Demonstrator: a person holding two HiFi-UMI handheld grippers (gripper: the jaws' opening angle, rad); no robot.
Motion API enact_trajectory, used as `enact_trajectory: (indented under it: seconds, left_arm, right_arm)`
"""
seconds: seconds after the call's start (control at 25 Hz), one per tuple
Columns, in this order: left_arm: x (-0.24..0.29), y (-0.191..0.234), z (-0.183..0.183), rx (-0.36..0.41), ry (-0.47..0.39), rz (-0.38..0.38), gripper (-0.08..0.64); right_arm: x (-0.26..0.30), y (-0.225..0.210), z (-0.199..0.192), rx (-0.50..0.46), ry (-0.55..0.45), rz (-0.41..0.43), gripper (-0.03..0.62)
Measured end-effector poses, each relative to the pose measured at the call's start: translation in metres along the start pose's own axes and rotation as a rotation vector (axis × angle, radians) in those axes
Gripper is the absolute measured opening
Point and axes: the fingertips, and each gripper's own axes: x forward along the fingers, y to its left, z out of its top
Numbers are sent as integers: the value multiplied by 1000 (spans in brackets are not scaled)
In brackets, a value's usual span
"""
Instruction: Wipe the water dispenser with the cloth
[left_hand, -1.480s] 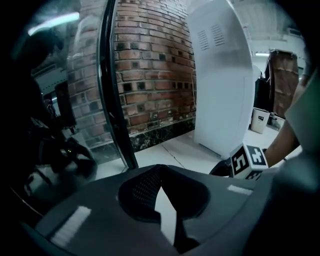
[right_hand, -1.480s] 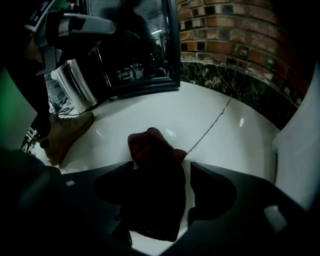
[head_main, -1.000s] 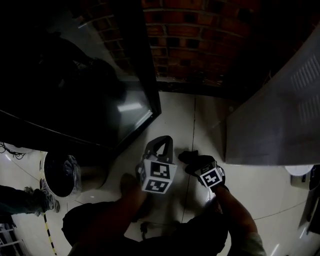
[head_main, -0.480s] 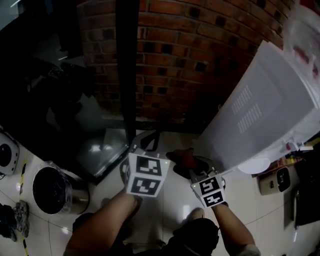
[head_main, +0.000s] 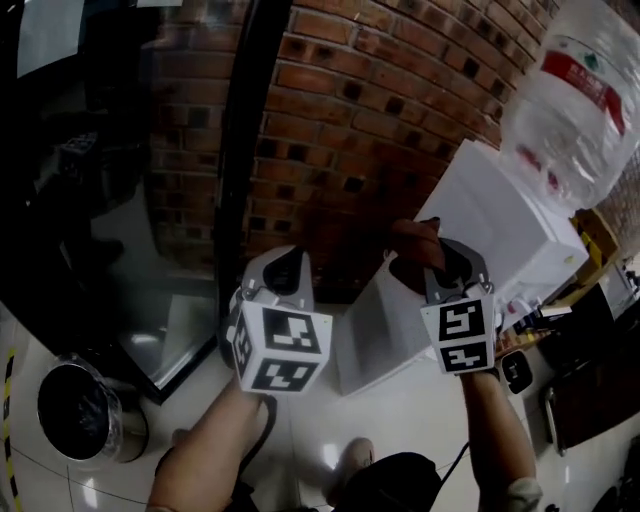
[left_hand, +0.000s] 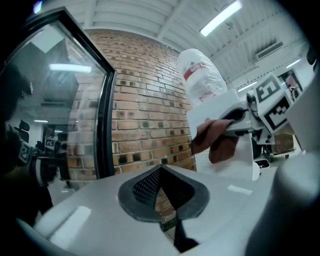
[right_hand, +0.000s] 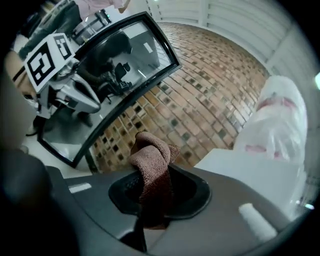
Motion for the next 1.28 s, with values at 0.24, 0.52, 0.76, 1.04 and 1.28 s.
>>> enact_trajectory:
  seconds: [0.24,0.52,0.76,1.04,1.28]
  left_arm:
    - [5,-10,22,18,-61,-37,0]
    - [13,-5,24,-7,-66,-35,0]
    - [15,-6,16,-4,-44,-37,0]
    - [18,-5,-6,-12,13,-39,0]
    - [18,10,-30,-44,64,-4,0]
  right_arm:
    - [15,-89,54,-204,37,-233,86]
    - [57,-151,68,-414,195,-379,86]
    - [90,-164,53,-535,323,-399,86]
    - [114,-156,26,-646,472,-363,84]
    - [123,-142,11,-685,505,-351,84]
